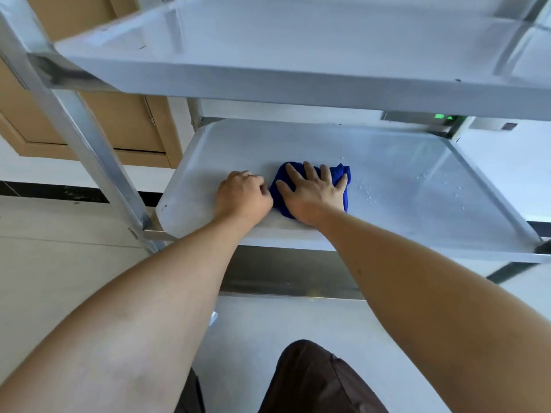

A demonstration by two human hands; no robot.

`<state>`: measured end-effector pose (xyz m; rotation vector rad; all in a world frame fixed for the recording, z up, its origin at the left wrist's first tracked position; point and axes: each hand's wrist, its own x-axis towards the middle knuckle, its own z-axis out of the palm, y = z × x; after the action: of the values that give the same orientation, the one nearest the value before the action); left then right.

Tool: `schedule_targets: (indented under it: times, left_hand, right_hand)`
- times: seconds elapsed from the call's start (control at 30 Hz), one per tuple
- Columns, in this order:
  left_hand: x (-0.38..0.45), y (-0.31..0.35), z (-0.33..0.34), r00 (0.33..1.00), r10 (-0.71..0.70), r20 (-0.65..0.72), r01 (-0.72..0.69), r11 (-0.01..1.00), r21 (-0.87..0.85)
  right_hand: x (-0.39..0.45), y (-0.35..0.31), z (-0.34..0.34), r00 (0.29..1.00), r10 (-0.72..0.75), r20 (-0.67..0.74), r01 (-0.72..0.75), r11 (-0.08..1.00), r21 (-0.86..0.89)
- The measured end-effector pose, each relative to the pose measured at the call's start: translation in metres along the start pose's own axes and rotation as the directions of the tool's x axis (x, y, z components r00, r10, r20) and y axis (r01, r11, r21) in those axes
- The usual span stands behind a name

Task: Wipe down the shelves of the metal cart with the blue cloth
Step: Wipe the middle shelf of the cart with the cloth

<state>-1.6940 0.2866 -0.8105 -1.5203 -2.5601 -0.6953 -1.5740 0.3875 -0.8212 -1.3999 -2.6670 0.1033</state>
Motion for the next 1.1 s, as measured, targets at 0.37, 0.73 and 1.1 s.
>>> schedule_targets:
  times: [0.37,0.73,1.1]
  left_hand:
    - [0.014,0.031,-0.01,0.98,-0.077,0.186,0.004,0.932,0.362]
    - [0.011,0.097,0.018,0.98,0.062,0.188,-0.061,0.998,-0.012]
    - [0.0,0.086,0.046,0.981,0.19,0.039,-0.187,0.98,-0.074]
  right_hand:
    - [-0.086,0.036,-0.011,0.998,-0.012,-0.06,0.014,0.999,0.037]
    - [-0.104,0.091,-0.018,0.996,0.073,-0.05,-0.073,0.997,0.005]
    - [-0.02,0.095,-0.008,0.993,0.118,-0.032,-0.119,0.992,-0.044]
